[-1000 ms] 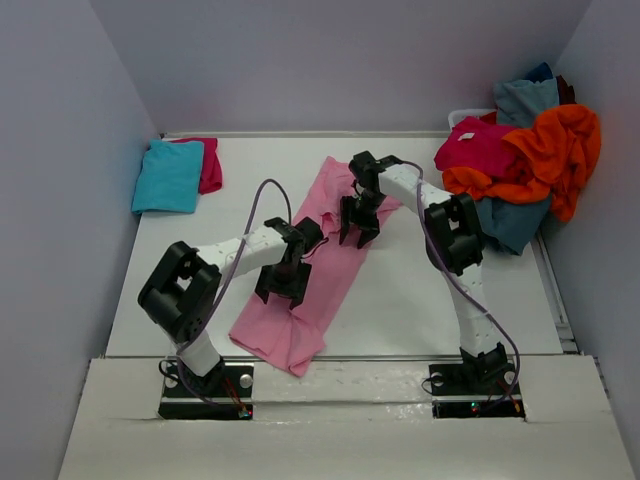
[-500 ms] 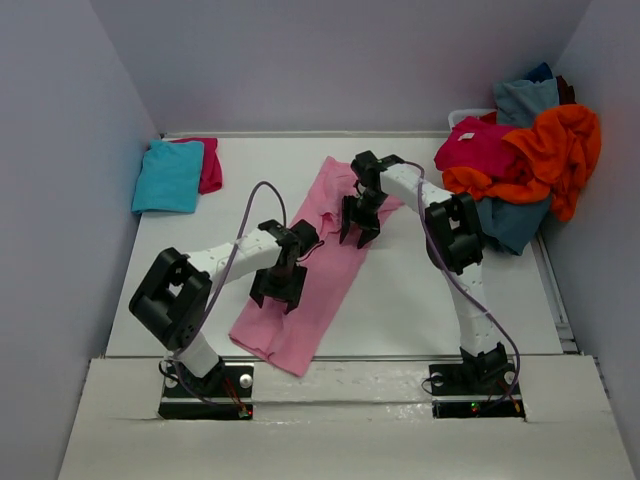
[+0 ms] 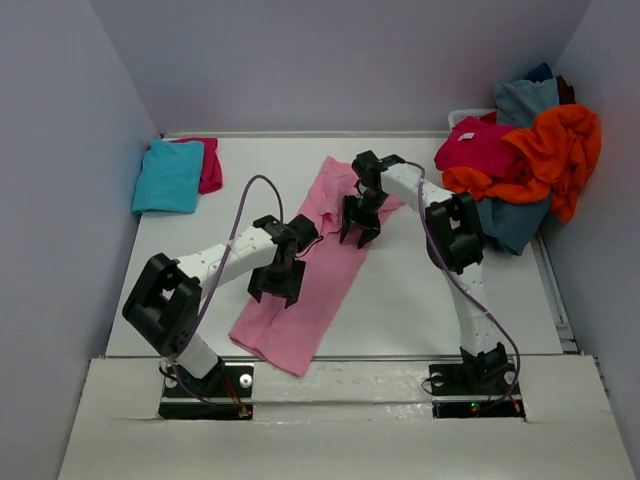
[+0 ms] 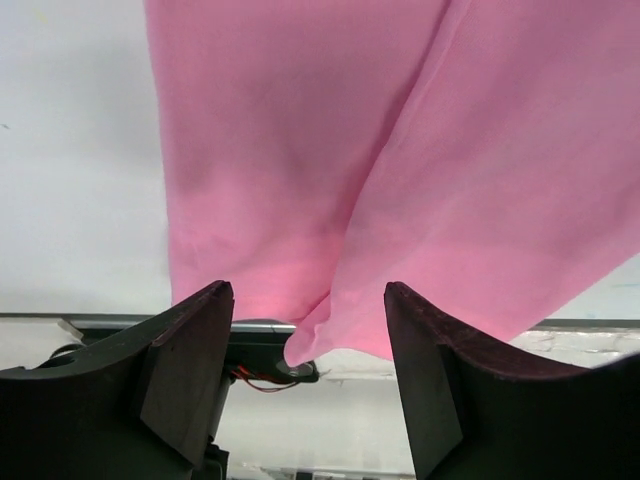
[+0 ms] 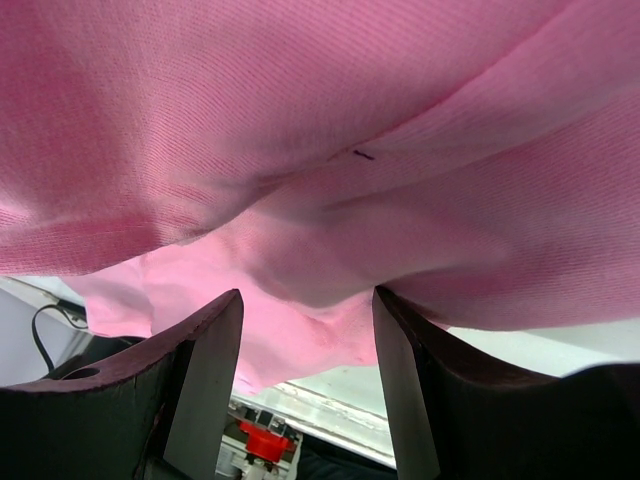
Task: Fold and stack the t-shirts
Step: Rotate the rectangle-folded T-shirt at the center of the board.
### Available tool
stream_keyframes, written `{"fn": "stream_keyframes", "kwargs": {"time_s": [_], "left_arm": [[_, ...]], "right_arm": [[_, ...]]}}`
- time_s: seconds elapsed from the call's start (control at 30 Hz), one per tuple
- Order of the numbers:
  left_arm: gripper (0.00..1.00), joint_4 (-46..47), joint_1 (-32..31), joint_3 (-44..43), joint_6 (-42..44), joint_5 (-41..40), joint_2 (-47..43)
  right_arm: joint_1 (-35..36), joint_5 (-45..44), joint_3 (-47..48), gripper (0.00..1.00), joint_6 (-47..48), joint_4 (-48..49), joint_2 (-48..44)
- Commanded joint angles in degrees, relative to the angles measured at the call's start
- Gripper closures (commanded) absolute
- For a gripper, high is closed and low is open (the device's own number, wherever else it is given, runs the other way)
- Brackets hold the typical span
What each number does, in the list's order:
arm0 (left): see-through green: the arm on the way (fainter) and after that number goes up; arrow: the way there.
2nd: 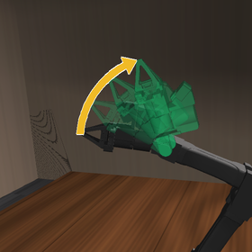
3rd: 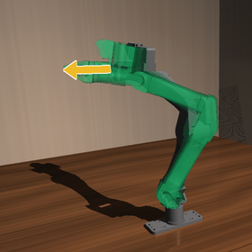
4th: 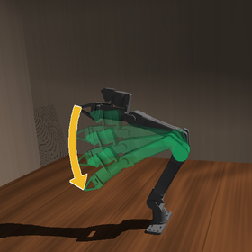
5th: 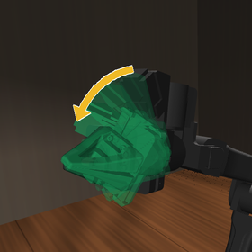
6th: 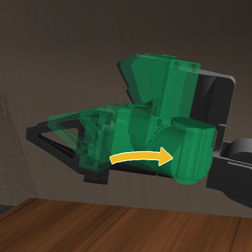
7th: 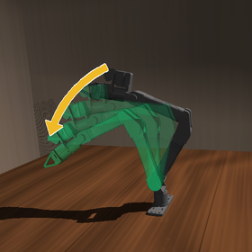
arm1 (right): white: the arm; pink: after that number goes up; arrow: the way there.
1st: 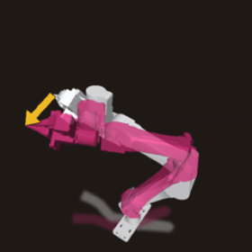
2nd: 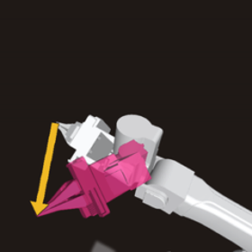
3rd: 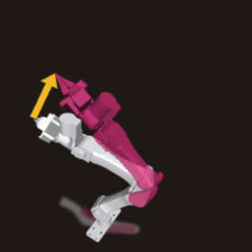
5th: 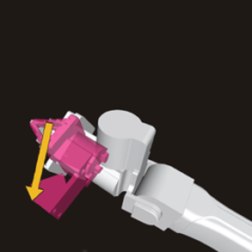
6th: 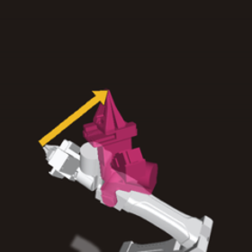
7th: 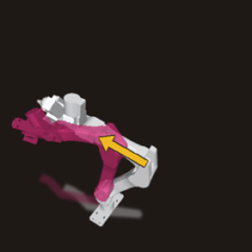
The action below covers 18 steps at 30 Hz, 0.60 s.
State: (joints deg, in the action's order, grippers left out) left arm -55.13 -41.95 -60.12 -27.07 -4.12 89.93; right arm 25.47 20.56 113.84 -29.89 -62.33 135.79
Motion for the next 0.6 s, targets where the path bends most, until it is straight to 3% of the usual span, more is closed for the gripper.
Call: {"fn": "stream_keyframes", "kwargs": {"time_s": [0.0,0.2,0.5,0.57], "left_arm": [[0.27,-3.4,-0.8,-7.4,0.6,-5.5,-0.5],[0.27,-0.9,-3.4,-16.0,3.2,-6.6,2.0],[0.28,7.3,-6.6,-20.6,9.1,7.3,8.4],[0.28,7.5,-7.1,-21.4,11.6,6.7,11.3]], "right_arm": [[-0.4,-8.2,-0.3,0.39,1.1,4.2,0.4],[-0.4,-9.5,3.7,0.39,1.1,1.7,-1.0],[-1.1,-13.5,11.0,0.38,0.2,0.2,-0.7],[-3.1,-12.7,13.8,0.38,0.1,-1.5,1.5]]}}
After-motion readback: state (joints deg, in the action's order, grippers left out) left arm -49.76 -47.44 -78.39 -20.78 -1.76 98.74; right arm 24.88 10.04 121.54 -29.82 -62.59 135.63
